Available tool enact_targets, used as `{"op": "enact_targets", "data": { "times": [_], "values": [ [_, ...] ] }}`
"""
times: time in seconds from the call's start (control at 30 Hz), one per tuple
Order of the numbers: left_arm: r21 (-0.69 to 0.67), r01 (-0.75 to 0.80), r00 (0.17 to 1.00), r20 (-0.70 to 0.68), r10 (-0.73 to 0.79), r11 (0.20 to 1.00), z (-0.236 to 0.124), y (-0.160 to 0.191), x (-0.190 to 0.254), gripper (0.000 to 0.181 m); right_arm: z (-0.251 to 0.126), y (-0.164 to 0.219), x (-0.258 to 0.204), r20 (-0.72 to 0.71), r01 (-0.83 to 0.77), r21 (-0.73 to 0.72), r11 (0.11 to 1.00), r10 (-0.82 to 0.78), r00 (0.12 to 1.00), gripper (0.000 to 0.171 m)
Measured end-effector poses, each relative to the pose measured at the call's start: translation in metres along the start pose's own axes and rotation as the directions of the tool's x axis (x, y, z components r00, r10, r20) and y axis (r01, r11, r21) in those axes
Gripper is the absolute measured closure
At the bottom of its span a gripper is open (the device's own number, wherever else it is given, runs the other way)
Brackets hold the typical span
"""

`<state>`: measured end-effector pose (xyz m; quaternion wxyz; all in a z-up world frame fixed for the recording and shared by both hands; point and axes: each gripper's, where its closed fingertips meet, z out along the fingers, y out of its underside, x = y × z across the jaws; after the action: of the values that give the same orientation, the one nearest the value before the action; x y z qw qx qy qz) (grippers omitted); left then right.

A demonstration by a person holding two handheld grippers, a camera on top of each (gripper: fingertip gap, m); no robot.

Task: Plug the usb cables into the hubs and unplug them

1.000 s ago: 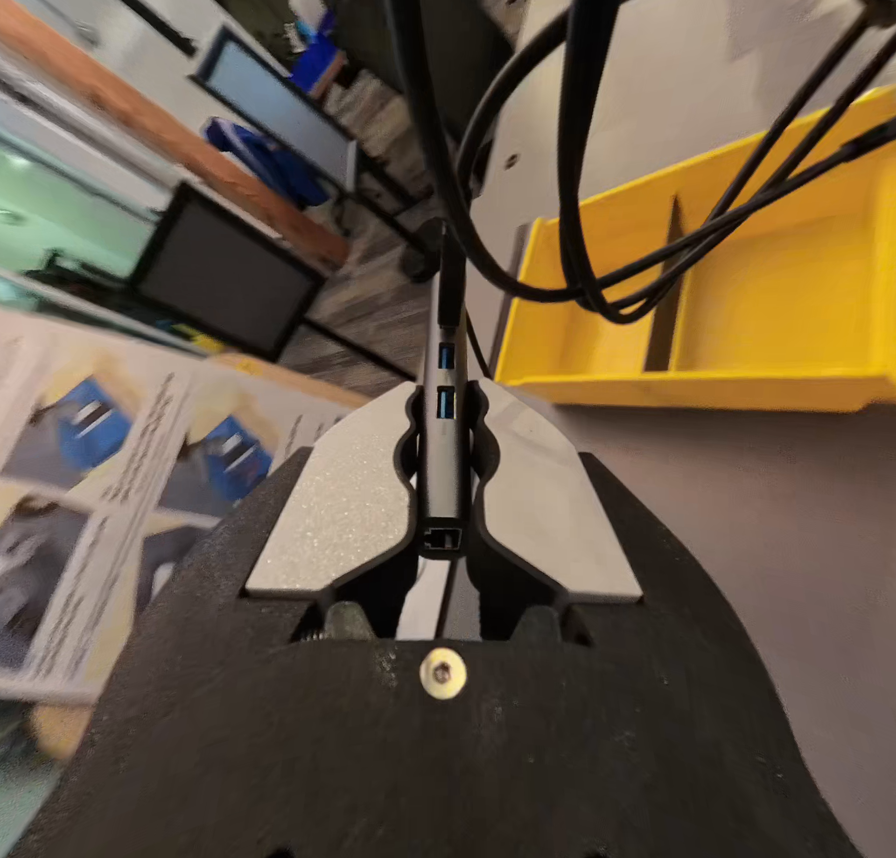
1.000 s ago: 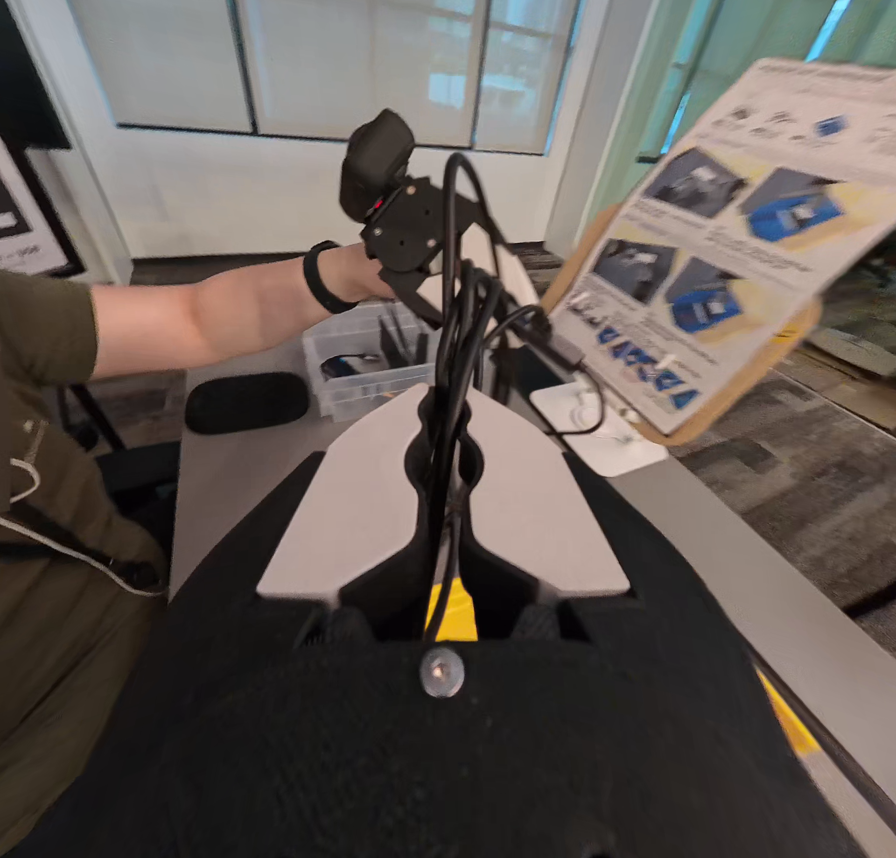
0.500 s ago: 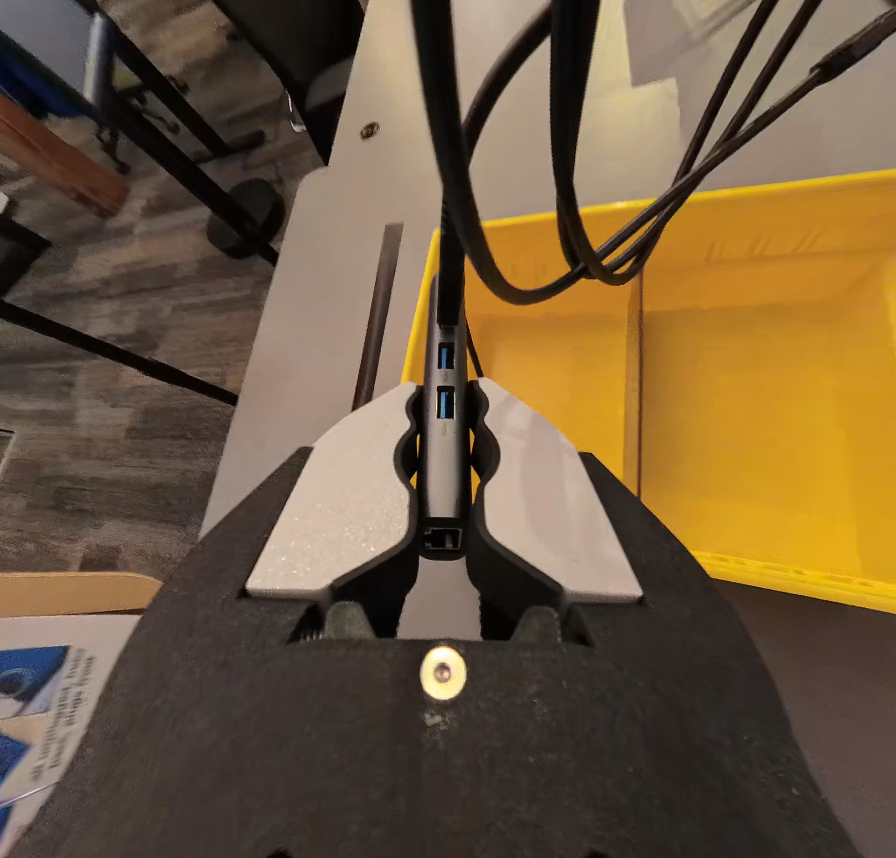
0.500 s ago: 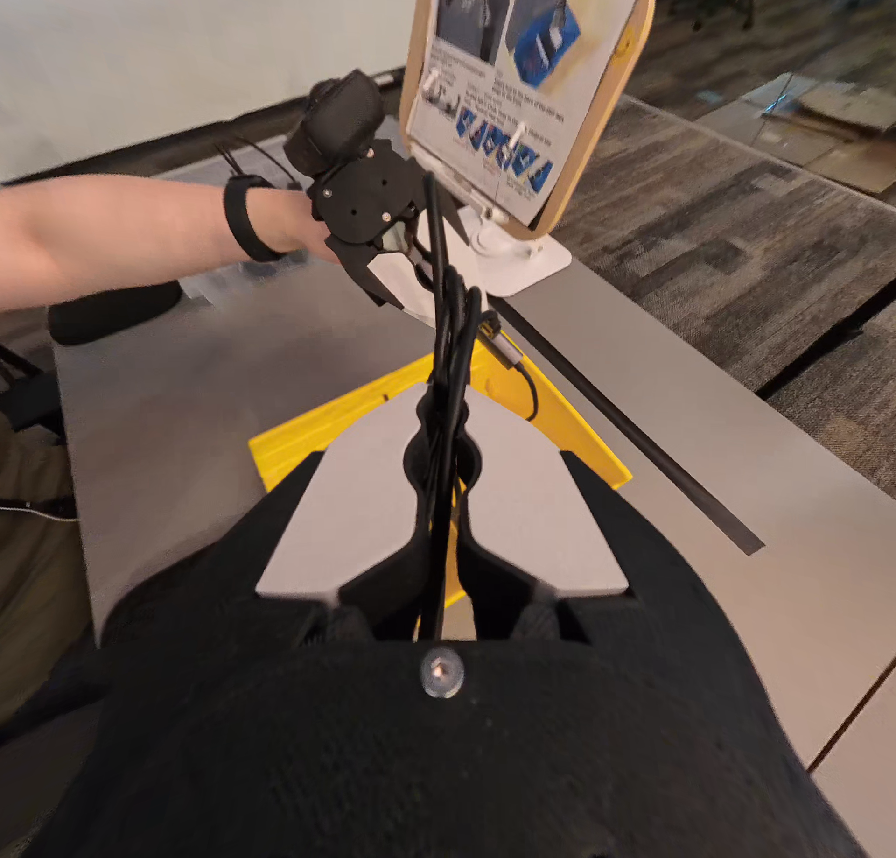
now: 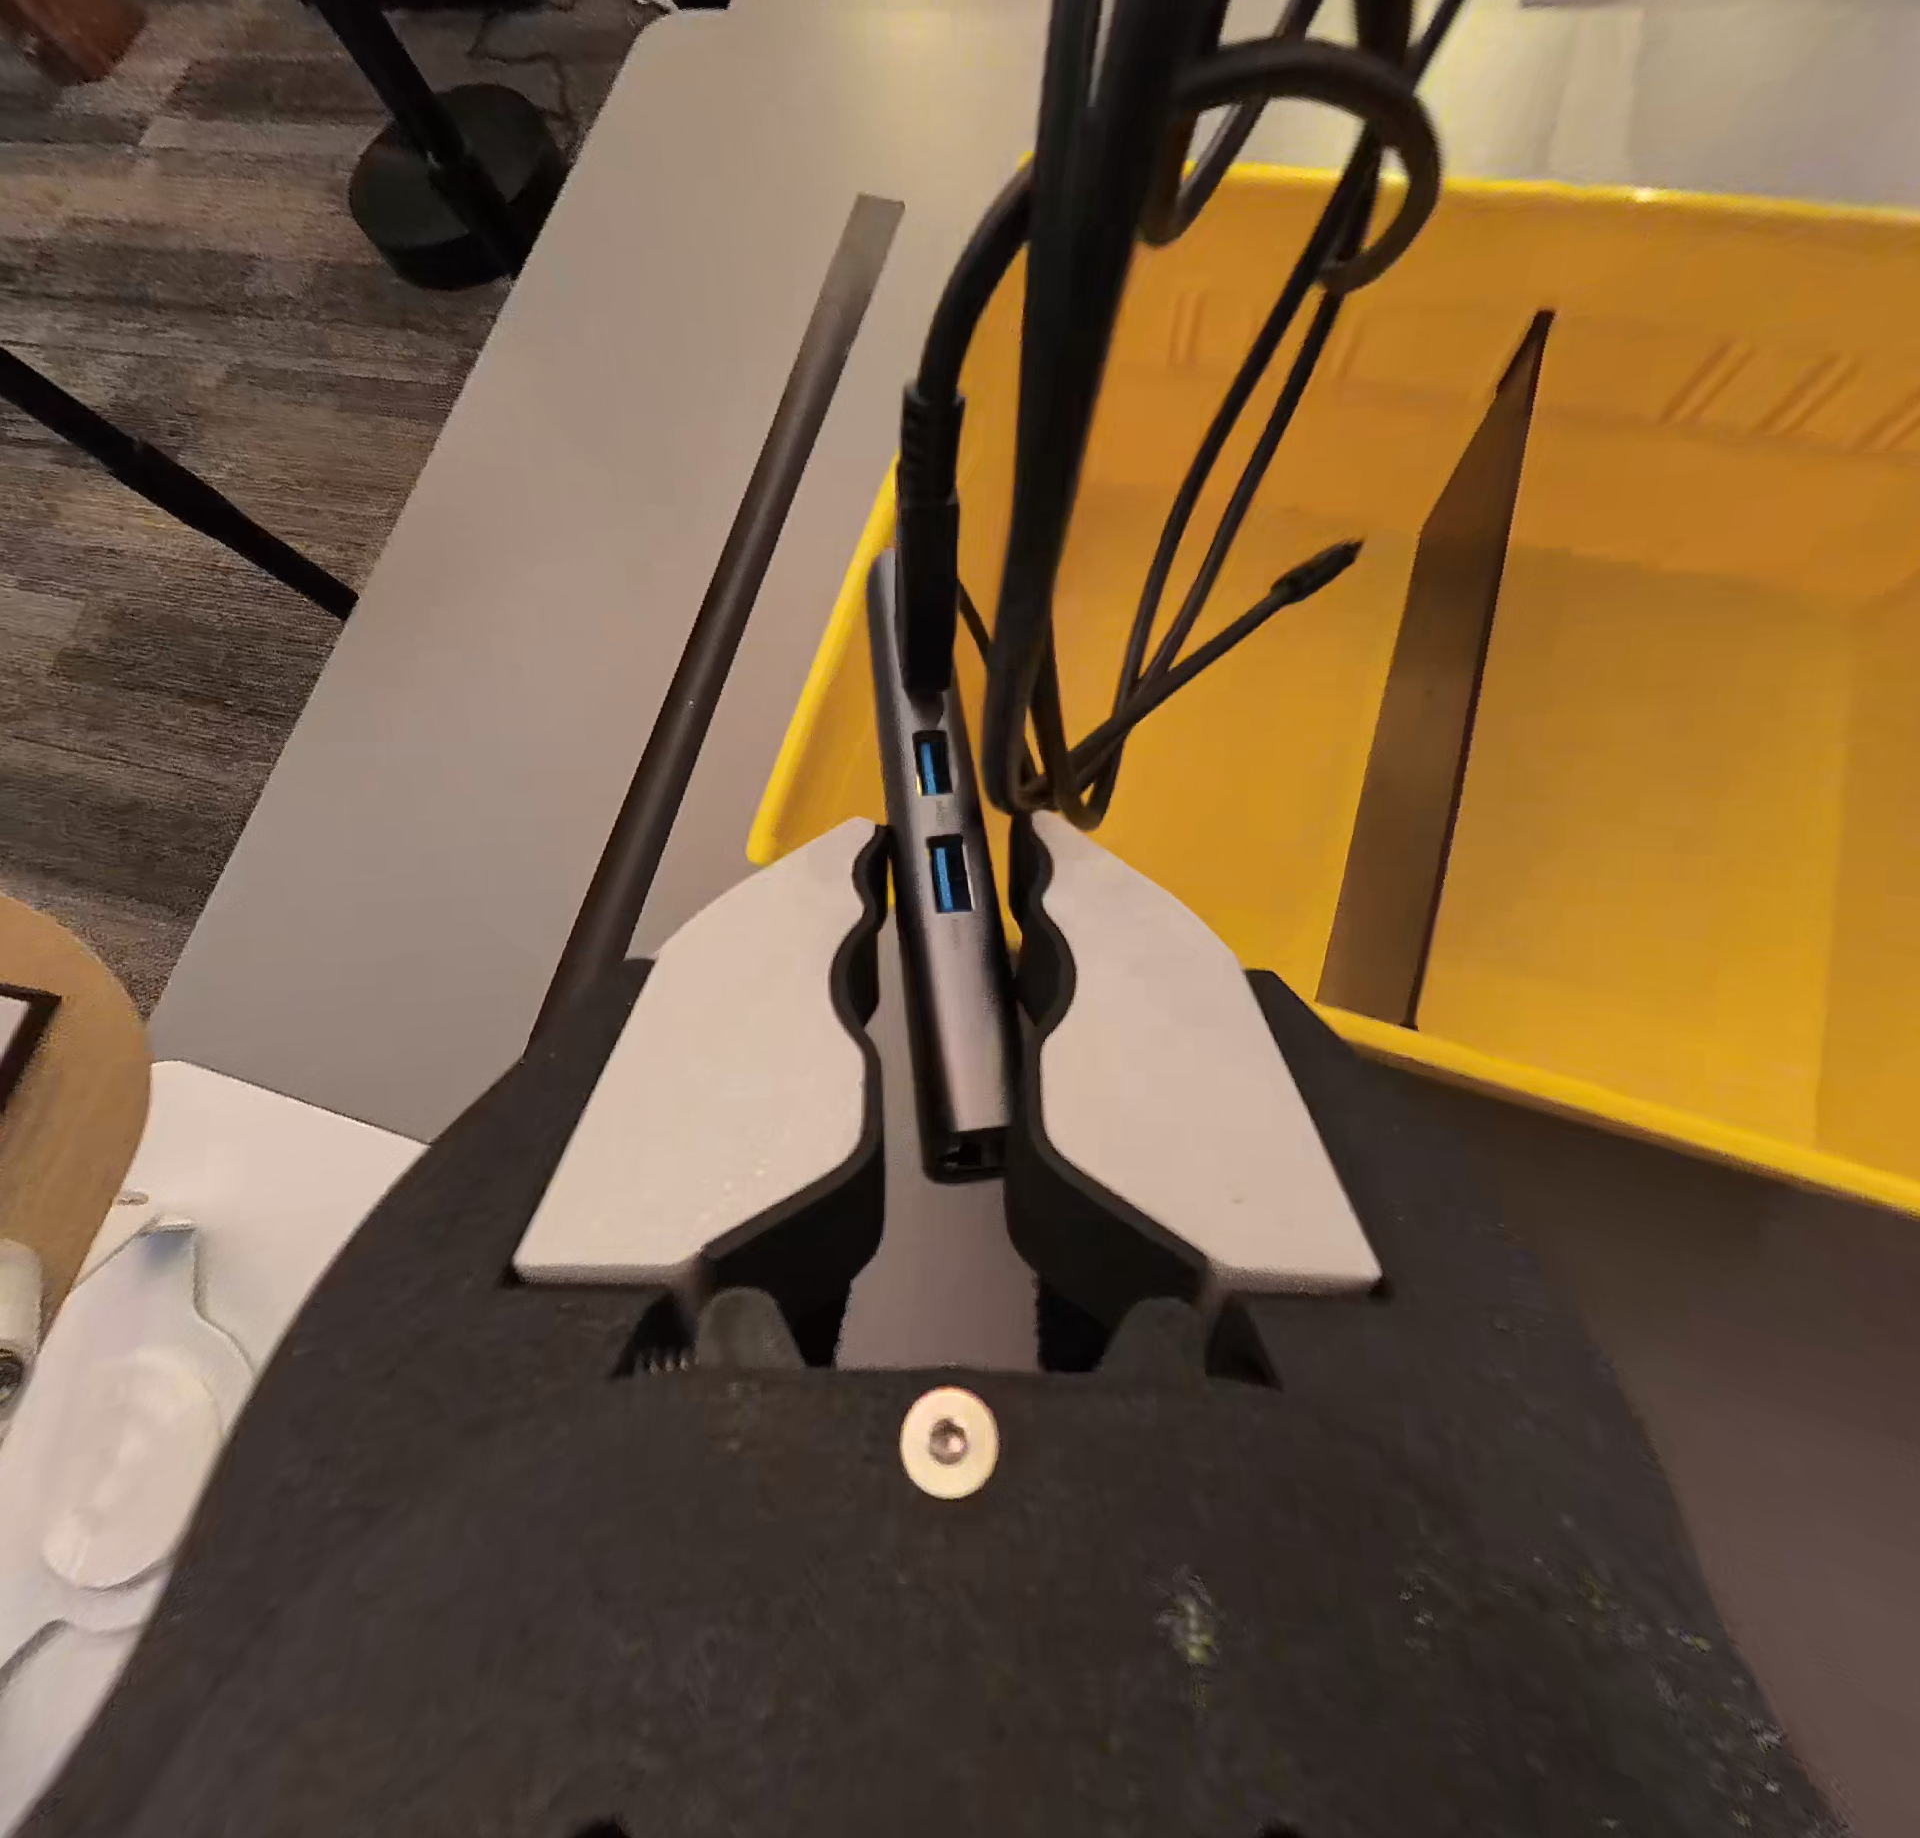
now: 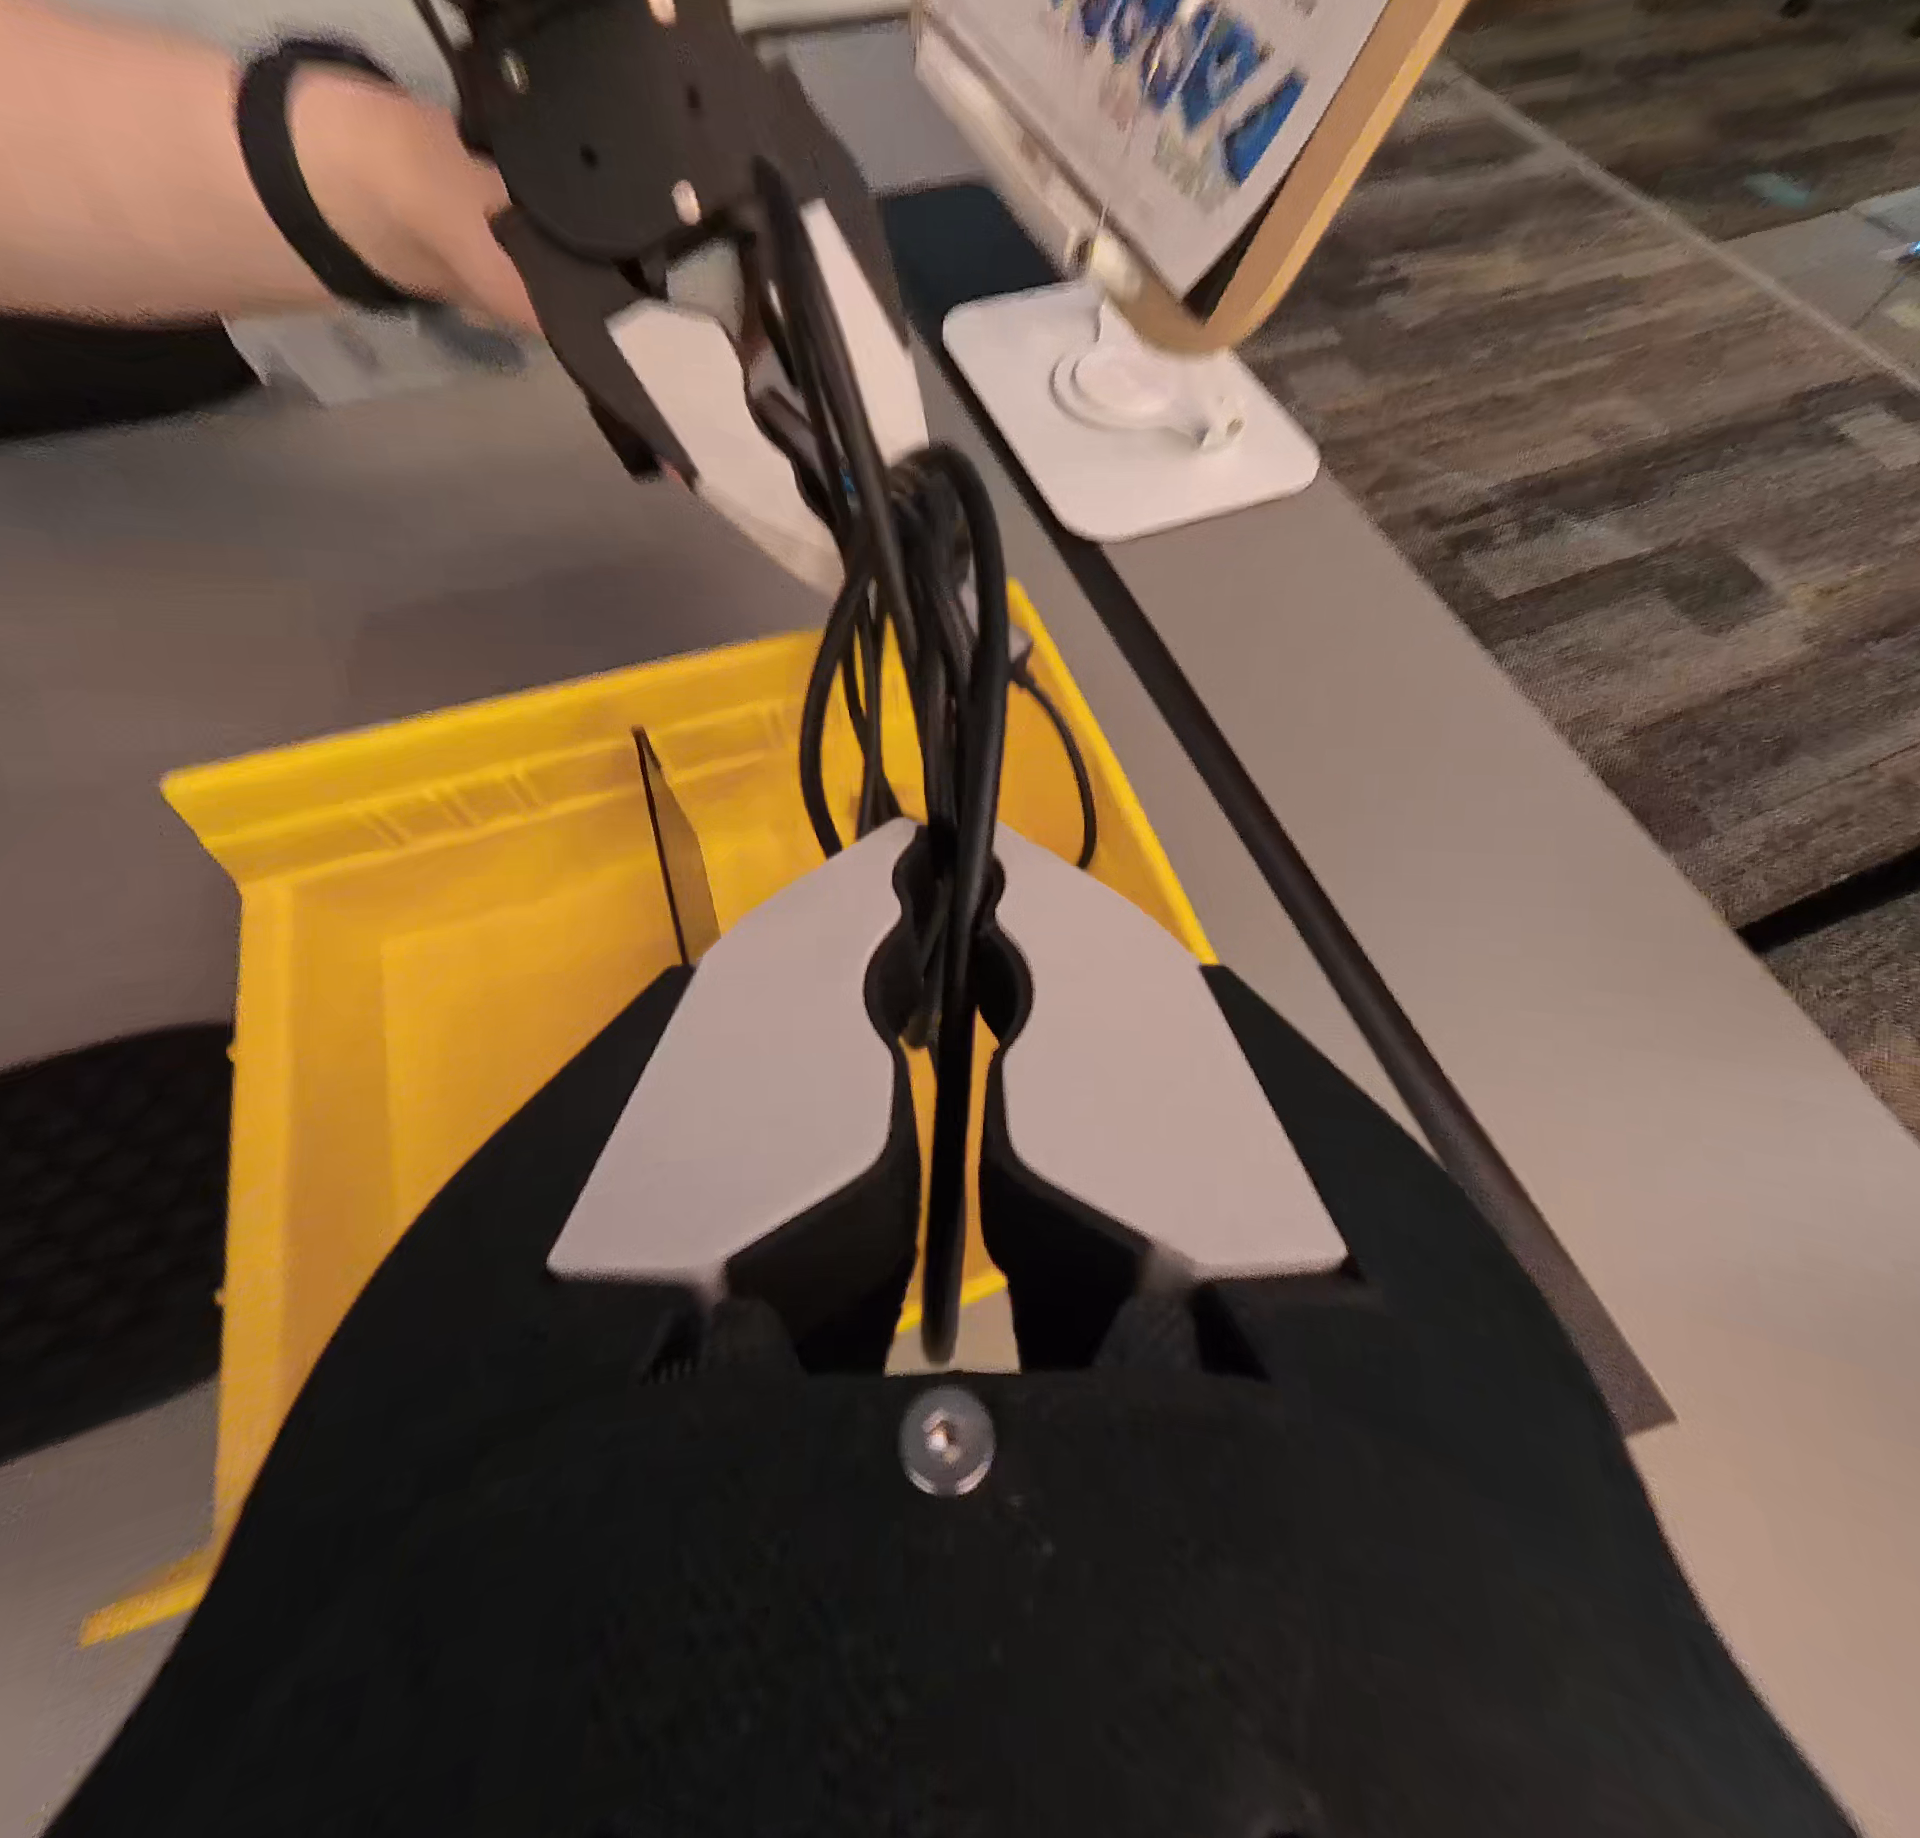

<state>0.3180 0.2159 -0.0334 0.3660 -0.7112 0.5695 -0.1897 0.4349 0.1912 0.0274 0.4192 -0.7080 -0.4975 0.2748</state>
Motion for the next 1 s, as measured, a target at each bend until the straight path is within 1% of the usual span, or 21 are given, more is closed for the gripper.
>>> {"op": "enact_targets", "data": {
  "times": [0.07,0.17,0.23,0.33,0.43,0.5,0.53,0.6,0.67,0.7,0.77,0.87,0.93,1.0],
  "values": [
    [0.001,-0.013,1.000,-0.028,0.013,1.000,-0.003,0.000,0.006,0.159,0.007,0.021,0.001,0.013,-0.015,-0.093,0.996,0.016,1.000,0.165],
    [0.023,-0.016,0.999,-0.050,0.017,1.000,-0.015,-0.006,0.009,0.141,0.013,0.046,-0.003,0.059,-0.083,-0.200,0.976,0.097,0.994,0.165],
    [0.068,-0.018,0.997,-0.073,0.023,0.998,-0.027,-0.015,0.012,0.135,0.017,0.060,-0.005,0.066,-0.113,-0.277,0.954,0.136,0.989,0.165],
    [0.121,-0.005,0.994,-0.110,0.018,0.993,-0.048,-0.026,0.018,0.138,0.029,0.081,-0.004,0.039,-0.118,-0.428,0.896,0.149,0.988,0.165],
    [0.147,-0.006,0.994,-0.105,0.021,0.989,-0.064,-0.030,0.022,0.139,0.042,0.091,0.003,-0.002,-0.188,-0.505,0.842,0.217,0.976,0.165],
    [0.158,0.004,0.996,-0.090,0.010,0.987,-0.068,-0.029,0.024,0.141,0.048,0.092,0.010,-0.042,-0.252,-0.514,0.820,0.269,0.962,0.164],
    [0.153,0.010,0.996,-0.092,0.004,0.988,-0.068,-0.026,0.026,0.141,0.049,0.092,0.018,-0.087,-0.274,-0.512,0.814,0.268,0.959,0.162],
    [0.134,0.015,0.996,-0.090,-0.002,0.991,-0.066,-0.017,0.030,0.141,0.052,0.092,0.024,-0.115,-0.259,-0.516,0.817,0.234,0.965,0.158],
    [0.121,0.007,0.997,-0.080,0.003,0.993,-0.067,-0.009,0.033,0.141,0.051,0.092,0.030,-0.151,-0.222,-0.518,0.826,0.167,0.974,0.149],
    [0.123,0.006,0.997,-0.080,0.004,0.992,-0.069,-0.006,0.035,0.141,0.050,0.092,0.030,-0.155,-0.212,-0.517,0.829,0.153,0.976,0.148],
    [0.136,0.003,0.997,-0.079,0.008,0.991,-0.076,-0.002,0.039,0.141,0.046,0.089,0.036,-0.187,-0.213,-0.496,0.842,0.136,0.973,0.141],
    [0.157,-0.010,0.996,-0.091,0.025,0.988,-0.097,0.002,0.050,0.144,0.035,0.066,0.042,-0.218,-0.171,-0.384,0.907,0.091,0.972,0.137],
    [0.168,-0.028,0.996,-0.076,0.042,0.985,-0.116,0.006,0.056,0.144,0.023,0.042,0.045,-0.249,-0.099,-0.302,0.948,0.022,0.968,0.137],
    [0.198,-0.044,0.997,-0.047,0.055,0.979,-0.140,0.007,0.062,0.144,0.008,0.015,0.046,-0.312,-0.037,-0.227,0.973,-0.037,0.949,0.137]
  ]
}}
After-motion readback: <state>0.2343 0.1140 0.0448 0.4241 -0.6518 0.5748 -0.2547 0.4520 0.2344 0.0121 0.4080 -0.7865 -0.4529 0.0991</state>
